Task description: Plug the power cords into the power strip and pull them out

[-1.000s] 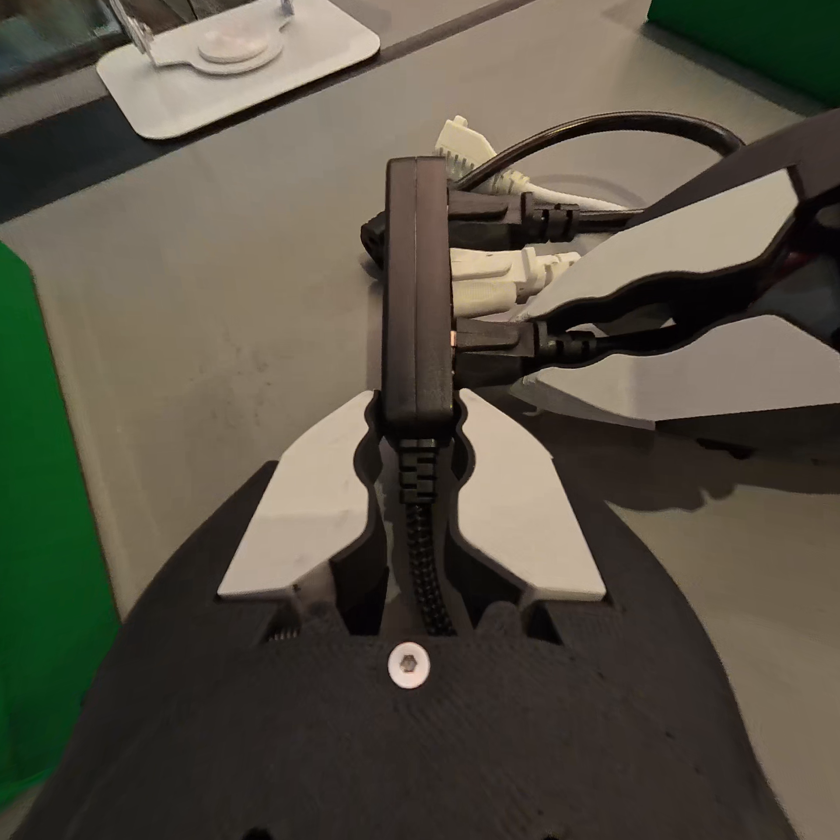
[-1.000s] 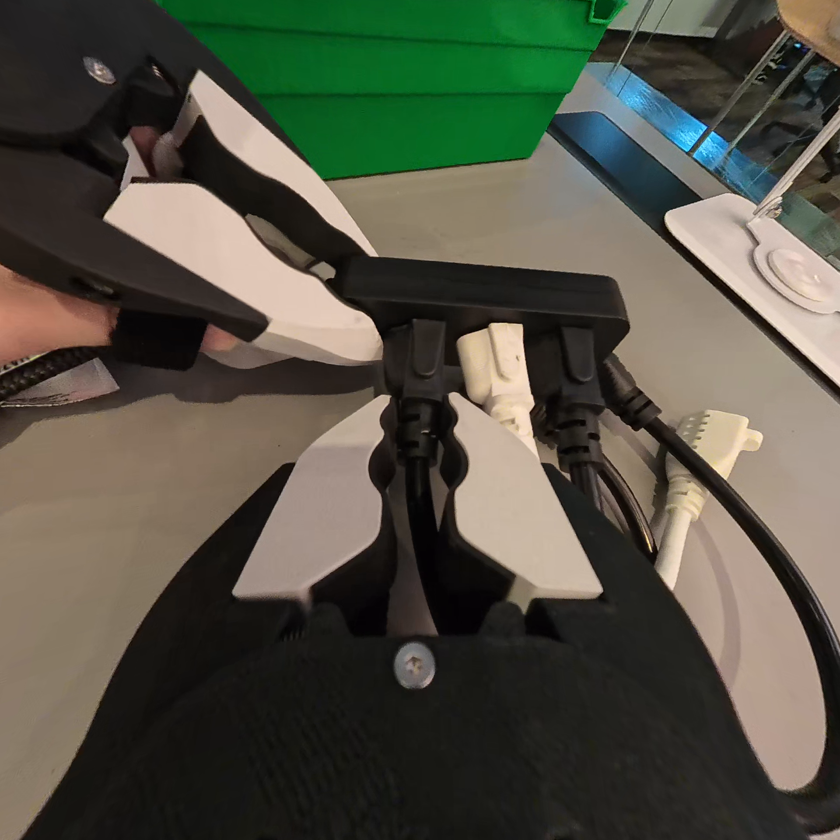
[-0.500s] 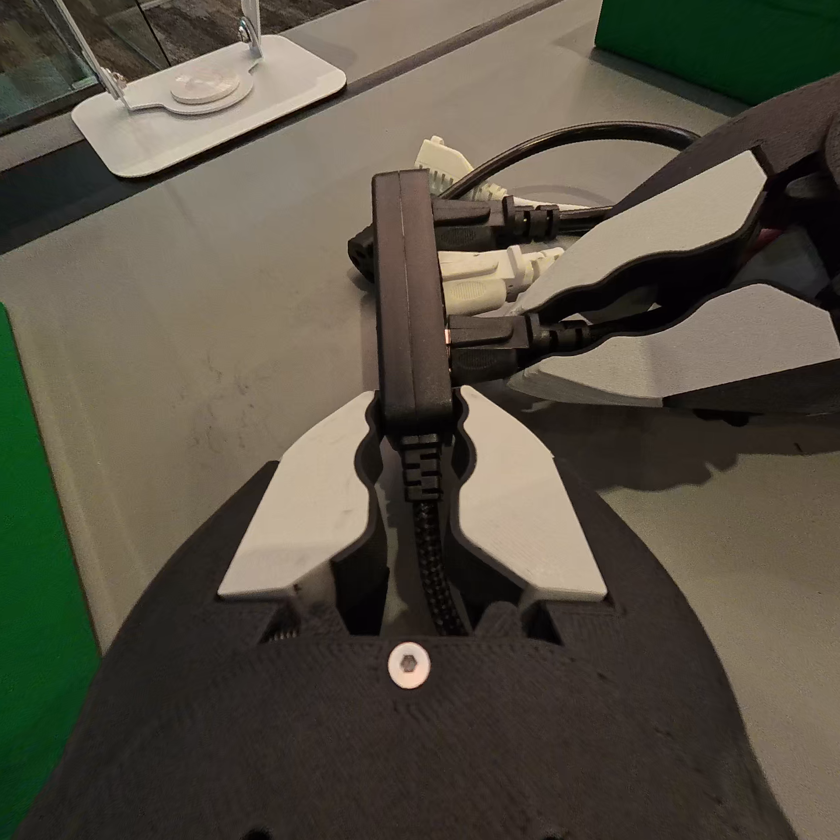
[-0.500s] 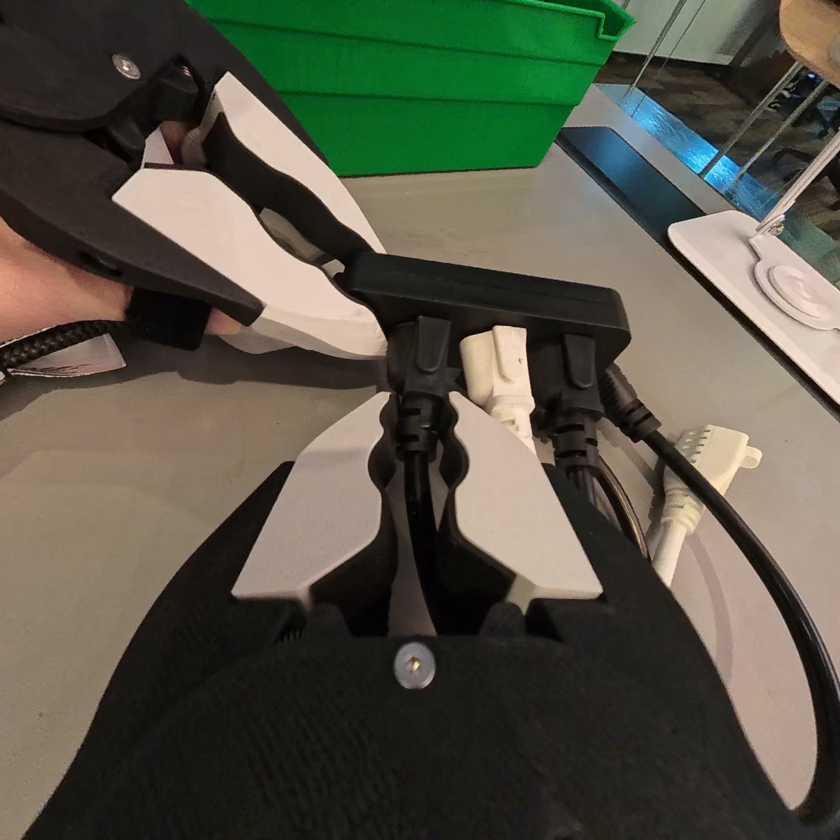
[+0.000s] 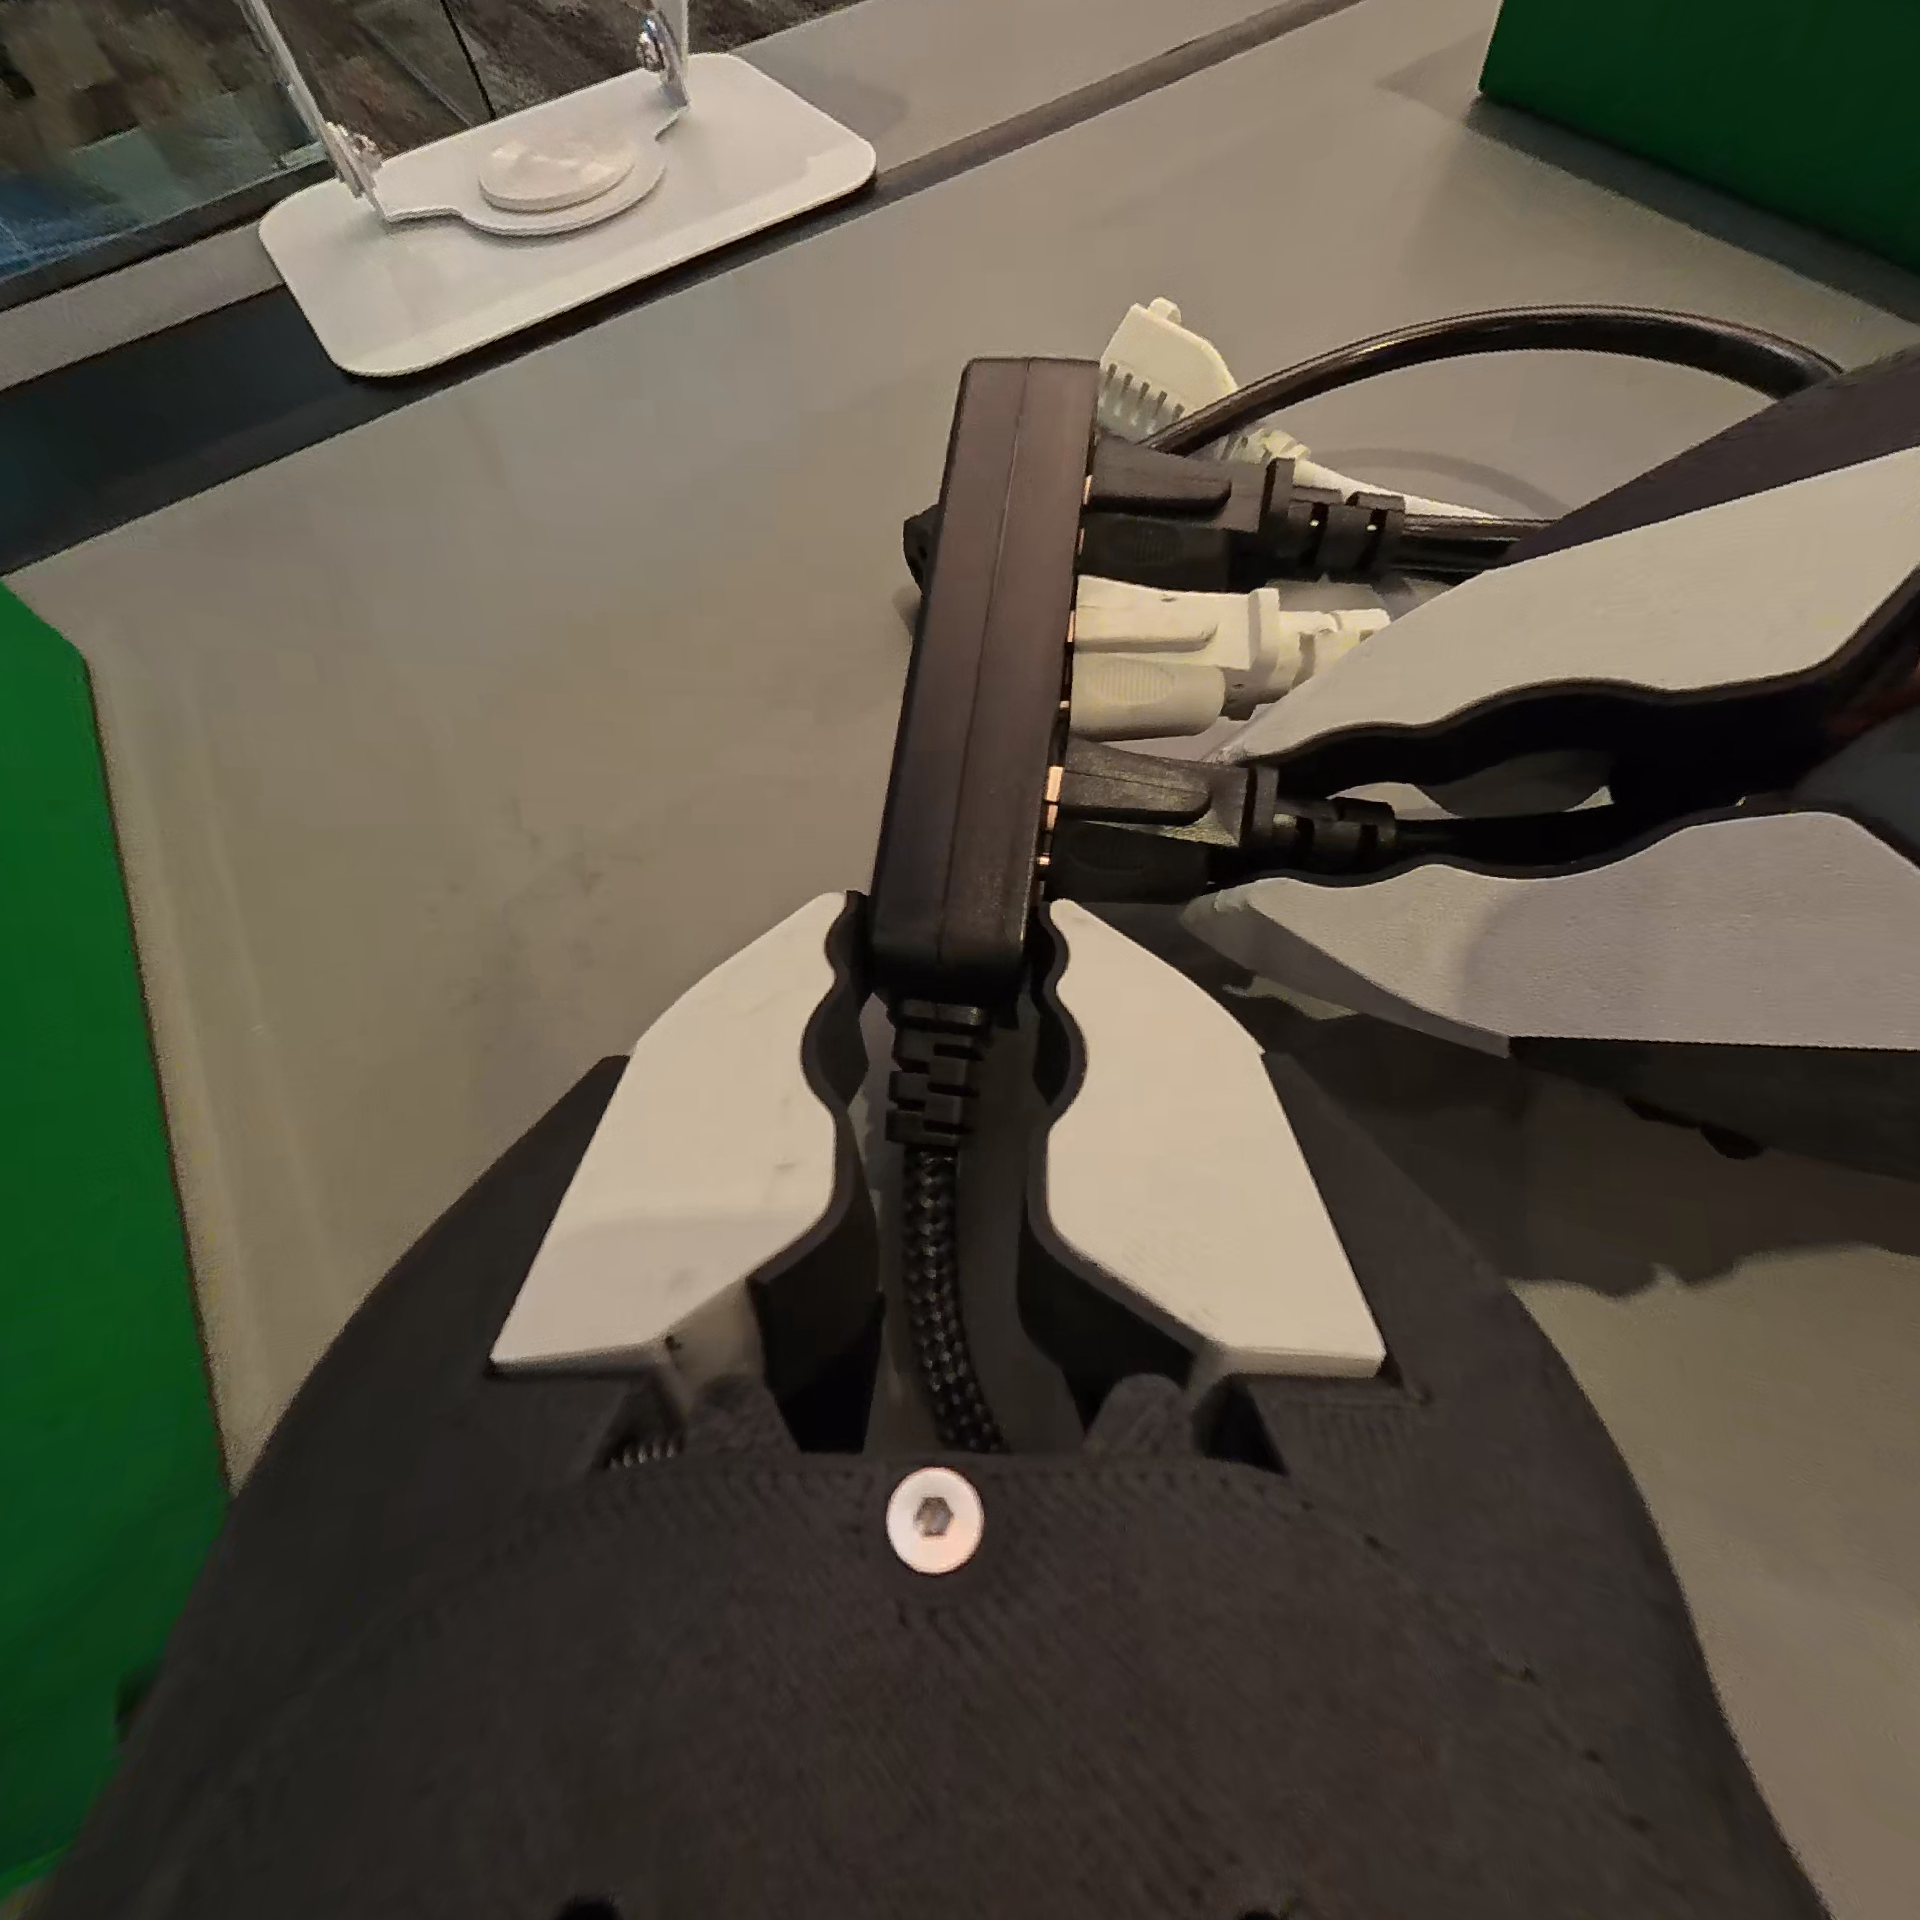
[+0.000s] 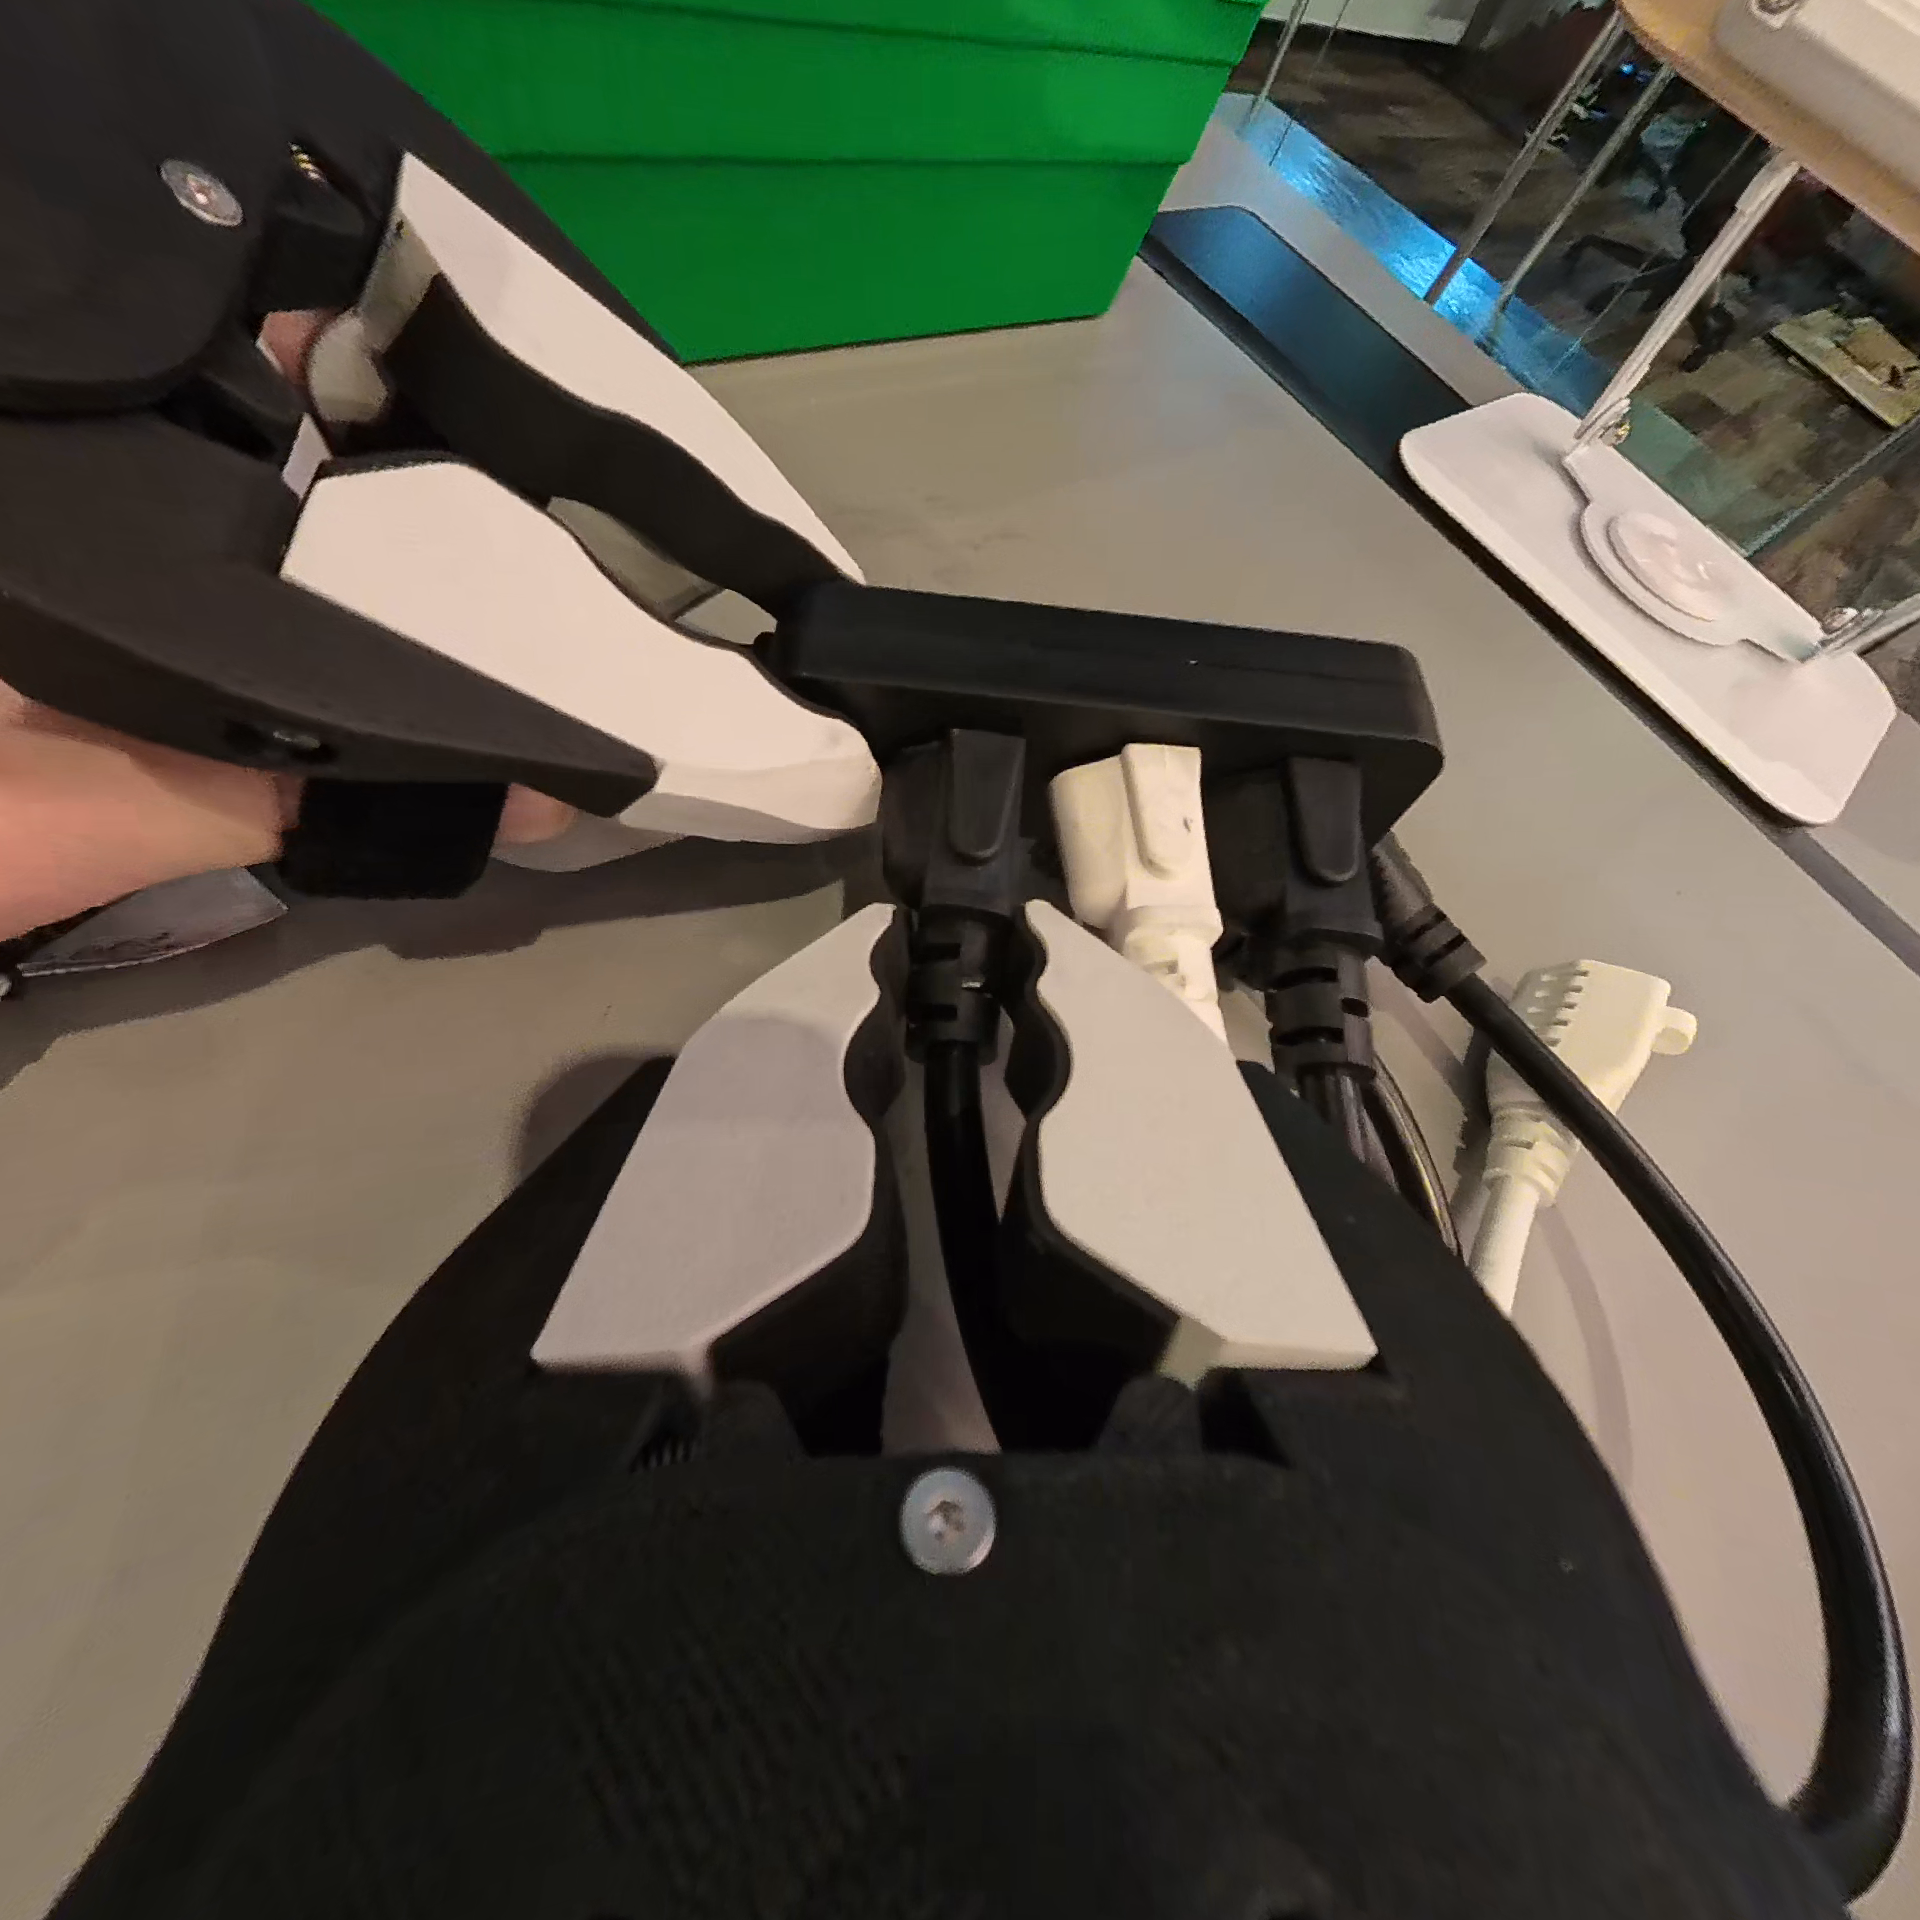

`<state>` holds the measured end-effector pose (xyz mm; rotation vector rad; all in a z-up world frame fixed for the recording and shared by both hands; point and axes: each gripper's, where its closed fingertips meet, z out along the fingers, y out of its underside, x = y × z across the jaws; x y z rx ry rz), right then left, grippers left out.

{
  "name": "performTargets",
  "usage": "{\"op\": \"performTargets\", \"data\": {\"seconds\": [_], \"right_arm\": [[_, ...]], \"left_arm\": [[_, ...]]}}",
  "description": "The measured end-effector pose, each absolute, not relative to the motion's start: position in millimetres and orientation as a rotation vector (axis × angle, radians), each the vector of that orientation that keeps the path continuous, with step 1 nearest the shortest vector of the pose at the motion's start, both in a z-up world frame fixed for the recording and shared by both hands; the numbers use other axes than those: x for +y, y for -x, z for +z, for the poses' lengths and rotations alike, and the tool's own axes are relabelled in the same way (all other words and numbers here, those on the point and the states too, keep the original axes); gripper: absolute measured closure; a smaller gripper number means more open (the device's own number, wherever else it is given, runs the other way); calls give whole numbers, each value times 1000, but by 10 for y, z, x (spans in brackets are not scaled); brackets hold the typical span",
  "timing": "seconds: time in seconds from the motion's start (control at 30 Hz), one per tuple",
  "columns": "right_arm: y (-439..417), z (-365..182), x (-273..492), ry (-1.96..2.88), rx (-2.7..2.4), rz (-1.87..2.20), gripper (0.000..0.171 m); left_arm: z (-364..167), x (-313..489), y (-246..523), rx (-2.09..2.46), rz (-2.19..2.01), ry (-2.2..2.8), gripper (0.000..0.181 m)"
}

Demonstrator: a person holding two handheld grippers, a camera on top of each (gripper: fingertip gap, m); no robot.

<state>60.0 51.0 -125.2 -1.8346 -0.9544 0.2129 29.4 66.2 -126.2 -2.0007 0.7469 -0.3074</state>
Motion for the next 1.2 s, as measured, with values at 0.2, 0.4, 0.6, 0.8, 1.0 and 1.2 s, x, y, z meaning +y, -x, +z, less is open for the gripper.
{"op": "performTargets", "data": {"seconds": [0.2, 0.4, 0.6, 0.8, 1.0, 1.2], "right_arm": [[-688, -1242, 465, 1811, -1037, 388, 153], [-731, -1230, 451, 1775, -1082, 411, 153], [-726, -1227, 437, 1747, -1119, 412, 151], [-731, -1211, 443, 1739, -1118, 442, 152], [-745, -1190, 475, 1787, -1001, 388, 153], [-765, -1143, 450, 1663, -1084, 233, 150]], "left_arm": [[-1226, 560, -381, 888, -302, 1907, 154], [-1220, 546, -427, 926, -349, 1888, 153], [-1220, 531, -421, 947, -370, 1884, 153], [-1192, 520, -439, 911, -380, 1886, 154], [-1184, 529, -467, 861, -379, 1897, 155], [-1197, 529, -443, 858, -338, 1901, 155]]}}
